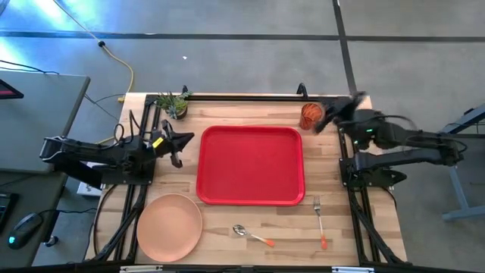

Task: Pick and place plate/cup/fork/spoon on tray
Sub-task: Put the light brown plate on the red tray

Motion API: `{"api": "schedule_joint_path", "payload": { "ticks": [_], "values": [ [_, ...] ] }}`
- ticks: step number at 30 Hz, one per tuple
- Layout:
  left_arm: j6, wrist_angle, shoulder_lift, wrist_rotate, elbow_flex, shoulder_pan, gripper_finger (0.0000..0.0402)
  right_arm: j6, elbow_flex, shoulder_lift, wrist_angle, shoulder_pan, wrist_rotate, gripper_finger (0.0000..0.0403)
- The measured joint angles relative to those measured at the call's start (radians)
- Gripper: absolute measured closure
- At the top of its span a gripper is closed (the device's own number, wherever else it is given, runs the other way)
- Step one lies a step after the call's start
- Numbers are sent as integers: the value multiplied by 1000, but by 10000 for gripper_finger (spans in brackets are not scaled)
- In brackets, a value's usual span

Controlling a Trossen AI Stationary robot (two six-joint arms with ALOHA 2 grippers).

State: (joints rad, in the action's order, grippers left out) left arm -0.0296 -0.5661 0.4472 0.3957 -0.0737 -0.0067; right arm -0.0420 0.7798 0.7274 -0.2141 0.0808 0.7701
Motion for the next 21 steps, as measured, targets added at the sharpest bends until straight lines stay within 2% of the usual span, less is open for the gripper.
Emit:
{"api": "schedule_joint_path", "payload": {
  "ticks": [1,3,7,10,12,15,18,21],
  "values": [
    [0,35,15,19,-25,0,398,44,-13,39,9,3,-83,402],
    [0,143,48,36,-88,0,398,101,-38,137,53,2,-175,402],
    [52,454,117,-11,-212,-6,398,226,-48,363,220,-24,-254,402],
    [133,613,152,-24,-255,-30,398,300,-48,511,362,-48,-335,402],
    [161,655,161,-22,-263,-52,398,305,-48,584,448,-55,-404,402],
    [190,676,161,-74,-263,-89,398,344,-48,664,533,-57,-466,402],
    [222,674,158,-144,-264,-126,398,409,-48,709,595,-62,-523,402],
    [226,676,158,-159,-278,-173,398,453,-48,757,675,-89,-596,402]
  ]
}}
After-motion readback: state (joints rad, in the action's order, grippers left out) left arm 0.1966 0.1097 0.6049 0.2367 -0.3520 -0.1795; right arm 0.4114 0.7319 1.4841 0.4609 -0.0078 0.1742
